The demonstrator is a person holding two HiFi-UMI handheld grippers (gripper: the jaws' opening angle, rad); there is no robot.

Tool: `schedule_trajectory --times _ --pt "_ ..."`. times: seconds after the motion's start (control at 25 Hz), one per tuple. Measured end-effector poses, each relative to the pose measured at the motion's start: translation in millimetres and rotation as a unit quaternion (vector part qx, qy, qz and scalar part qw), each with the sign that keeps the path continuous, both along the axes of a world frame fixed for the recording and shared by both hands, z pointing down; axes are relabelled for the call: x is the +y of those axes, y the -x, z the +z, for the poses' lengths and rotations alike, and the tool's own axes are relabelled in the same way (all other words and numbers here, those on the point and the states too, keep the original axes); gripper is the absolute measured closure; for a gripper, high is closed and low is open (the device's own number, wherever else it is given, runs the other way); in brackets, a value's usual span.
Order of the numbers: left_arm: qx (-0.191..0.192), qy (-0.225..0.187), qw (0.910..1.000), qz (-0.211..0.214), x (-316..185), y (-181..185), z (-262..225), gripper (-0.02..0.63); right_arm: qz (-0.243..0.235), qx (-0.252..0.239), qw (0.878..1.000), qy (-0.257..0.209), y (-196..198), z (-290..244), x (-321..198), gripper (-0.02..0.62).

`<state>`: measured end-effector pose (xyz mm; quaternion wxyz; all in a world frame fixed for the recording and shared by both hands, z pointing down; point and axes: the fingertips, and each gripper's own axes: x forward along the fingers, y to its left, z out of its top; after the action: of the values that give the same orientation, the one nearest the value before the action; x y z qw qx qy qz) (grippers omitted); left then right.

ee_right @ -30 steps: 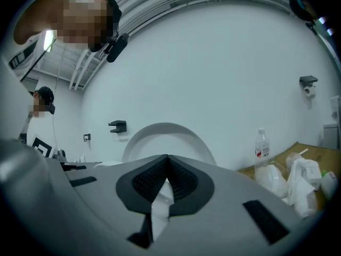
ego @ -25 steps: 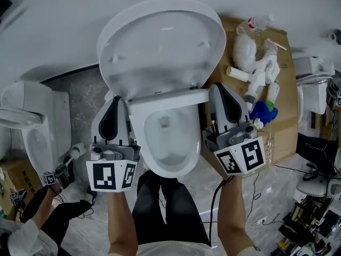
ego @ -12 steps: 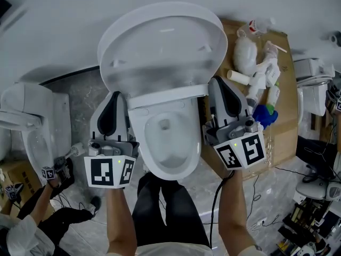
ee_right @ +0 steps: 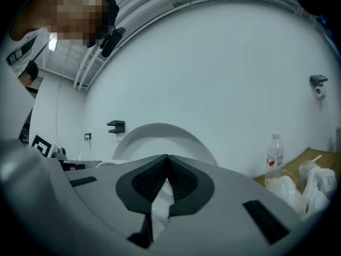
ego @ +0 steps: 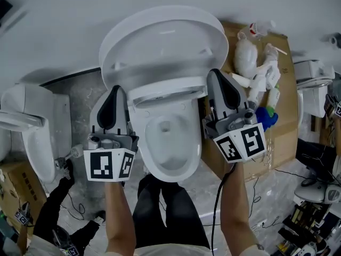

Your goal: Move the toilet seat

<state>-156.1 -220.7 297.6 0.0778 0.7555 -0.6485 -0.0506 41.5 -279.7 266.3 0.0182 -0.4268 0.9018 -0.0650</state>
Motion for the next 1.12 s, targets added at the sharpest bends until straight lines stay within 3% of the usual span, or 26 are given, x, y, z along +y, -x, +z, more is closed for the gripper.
schedule_trajectory --times 1.12 --pt "-0.012 -0.013 0.9998 -0.003 -25 7 2 0.597 -0.004 0.005 1.000 -0.015 11 4 -29 0.583"
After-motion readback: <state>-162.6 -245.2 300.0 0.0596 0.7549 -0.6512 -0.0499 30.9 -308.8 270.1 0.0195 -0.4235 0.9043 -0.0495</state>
